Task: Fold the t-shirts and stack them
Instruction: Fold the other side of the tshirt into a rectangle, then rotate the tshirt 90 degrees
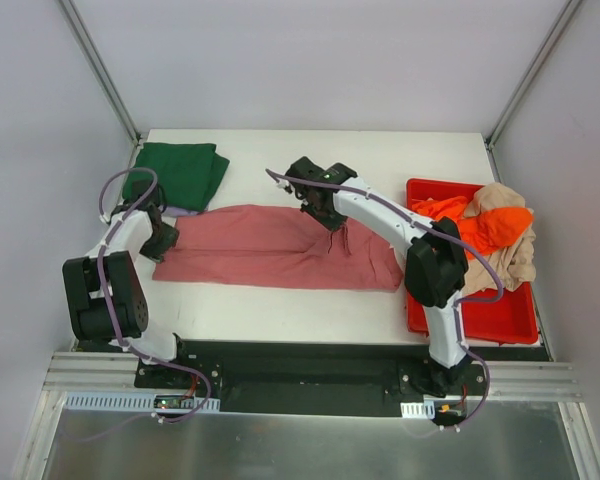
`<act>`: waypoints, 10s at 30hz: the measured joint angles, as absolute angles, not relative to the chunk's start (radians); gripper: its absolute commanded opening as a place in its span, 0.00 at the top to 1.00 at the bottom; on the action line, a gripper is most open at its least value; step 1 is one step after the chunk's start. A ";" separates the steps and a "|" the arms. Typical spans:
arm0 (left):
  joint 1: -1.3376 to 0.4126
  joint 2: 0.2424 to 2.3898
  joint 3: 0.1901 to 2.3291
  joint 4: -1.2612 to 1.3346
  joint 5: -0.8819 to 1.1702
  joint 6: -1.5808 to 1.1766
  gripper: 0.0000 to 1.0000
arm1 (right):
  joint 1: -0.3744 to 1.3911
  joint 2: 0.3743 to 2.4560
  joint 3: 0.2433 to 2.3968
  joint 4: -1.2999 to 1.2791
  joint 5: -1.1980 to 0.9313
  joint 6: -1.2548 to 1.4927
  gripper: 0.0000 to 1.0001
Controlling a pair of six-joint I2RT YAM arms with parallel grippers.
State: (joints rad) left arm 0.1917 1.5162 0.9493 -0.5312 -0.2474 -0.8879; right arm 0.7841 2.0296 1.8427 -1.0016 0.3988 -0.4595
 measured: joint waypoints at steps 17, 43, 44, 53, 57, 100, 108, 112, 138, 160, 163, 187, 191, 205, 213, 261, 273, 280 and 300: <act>0.189 1.311 0.984 -0.577 -0.118 -0.840 0.01 | 0.727 1.671 1.439 -0.752 0.320 -0.173 0.04; -0.020 1.542 0.867 -0.427 0.043 -0.712 0.01 | 0.694 1.834 1.227 -0.220 -0.071 0.086 0.04; -0.019 1.542 0.866 -0.427 0.043 -0.712 0.01 | 0.690 1.845 1.239 -0.205 -0.077 0.086 0.04; -0.018 1.489 0.825 -0.418 0.031 -0.701 0.01 | 0.664 2.008 1.471 -0.102 -0.139 0.094 0.04; -0.018 1.466 0.820 -0.424 0.017 -0.689 0.01 | 0.662 1.946 1.443 -0.116 -0.135 0.038 0.02; -0.018 1.460 0.787 -0.417 0.043 -0.672 0.01 | 0.756 1.894 1.341 -0.532 0.156 -0.381 0.99; -0.018 1.463 0.787 -0.416 0.044 -0.672 0.01 | 0.771 1.922 1.475 -0.542 0.208 -0.418 0.99; -0.018 1.463 0.787 -0.416 0.044 -0.672 0.01 | 0.774 1.987 1.553 -0.534 0.229 -0.447 0.99; -0.018 1.465 0.787 -0.415 0.048 -0.664 0.01 | 0.773 2.085 1.642 -0.527 0.400 -0.369 0.04; 0.007 1.464 0.787 -0.415 0.060 -0.657 0.01 | 0.663 1.877 1.351 -0.593 0.413 -0.347 0.04; 0.015 1.464 0.786 -0.415 0.074 -0.657 0.01 | 0.625 1.927 1.403 -0.616 0.418 -0.360 0.04; 0.028 1.444 0.770 -0.403 0.081 -0.657 0.01 | 0.472 1.736 1.335 -0.624 -0.011 -0.134 0.09; 0.028 1.443 0.770 -0.403 0.081 -0.657 0.01 | 0.451 1.787 1.337 -0.615 -0.077 -0.051 0.17; 0.028 1.443 0.770 -0.403 0.081 -0.657 0.01 | 0.403 1.927 1.388 -0.558 -0.150 0.060 0.70; 0.028 1.443 0.770 -0.403 0.081 -0.657 0.01 | 0.403 1.921 1.382 -0.555 -0.143 0.063 0.97; 0.019 1.224 0.786 -0.447 0.139 -0.688 0.01 | 0.531 1.477 1.105 -0.434 -0.072 0.048 0.04; 0.012 1.618 1.092 -0.420 0.099 -0.695 0.01 | 0.635 1.552 0.901 -0.347 -0.150 0.190 0.04; 0.012 1.722 1.095 -0.427 0.075 -0.692 0.01 | 0.536 1.716 1.048 -0.376 -0.200 0.148 0.04; -0.678 0.992 0.435 -0.397 0.252 -1.272 0.01 | 0.318 2.504 2.299 -0.786 -0.287 -0.059 0.04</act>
